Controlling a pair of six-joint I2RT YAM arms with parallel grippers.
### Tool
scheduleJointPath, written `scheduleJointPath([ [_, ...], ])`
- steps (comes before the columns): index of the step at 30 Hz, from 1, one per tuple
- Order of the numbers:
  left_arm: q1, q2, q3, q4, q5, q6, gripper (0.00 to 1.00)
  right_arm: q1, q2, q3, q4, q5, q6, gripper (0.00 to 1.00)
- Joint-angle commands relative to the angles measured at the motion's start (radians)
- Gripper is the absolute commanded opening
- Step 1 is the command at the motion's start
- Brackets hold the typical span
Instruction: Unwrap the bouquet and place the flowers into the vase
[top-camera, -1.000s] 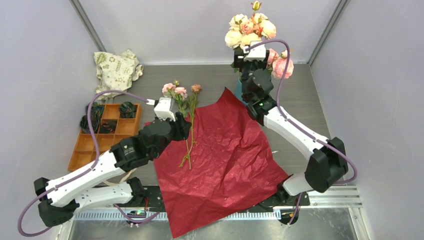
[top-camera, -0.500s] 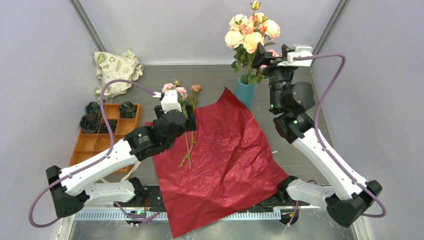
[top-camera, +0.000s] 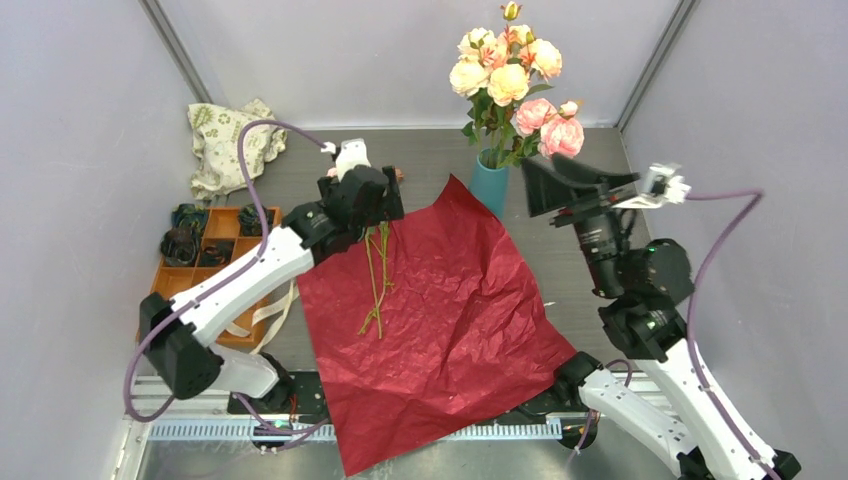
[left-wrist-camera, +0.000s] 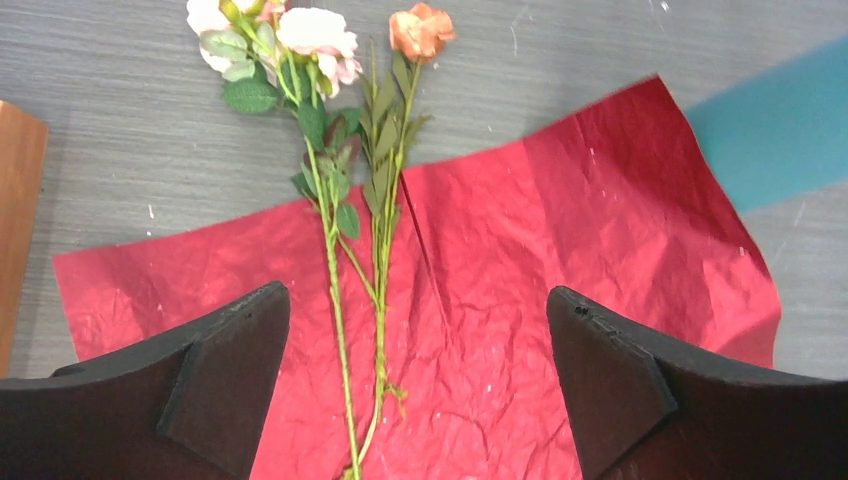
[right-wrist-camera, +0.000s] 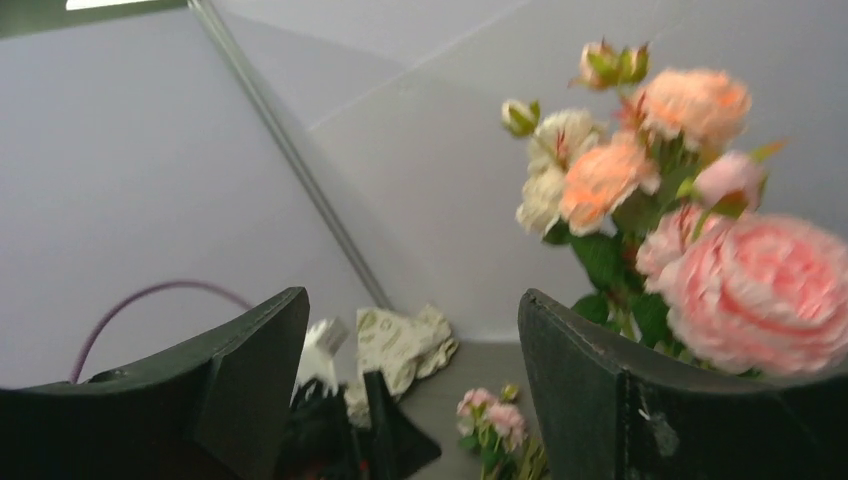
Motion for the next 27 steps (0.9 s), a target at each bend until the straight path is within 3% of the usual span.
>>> scheduleJointPath([
  [1, 0.099, 0.094, 0.131, -0.067, 0.048, -0.051, 1.0, 0.001, 0.023, -0.102, -0.095, -0.143, 0.201, 0.82],
  [6, 0.22, 0.253, 0.202, -0.115, 0.189, -0.142, 0.96, 0.002, -0.012, -0.132, -0.126, -0.164, 0.219, 0.81],
  [11, 0.265, 0.431, 0.279, -0.184, 0.198, -0.19, 0.92, 0.001, -0.07, -0.145, -0.174, -0.149, 0.206, 0.81],
  [16, 0.337, 0.586, 0.273, -0.107, 0.31, -0.232, 0.83, 0.002, -0.074, -0.159, -0.219, -0.14, 0.193, 0.81],
  [27, 0.392, 0.741, 0.407, -0.13, 0.329, -0.228, 0.67, 0.001, -0.018, -0.178, -0.212, -0.156, 0.201, 0.81],
])
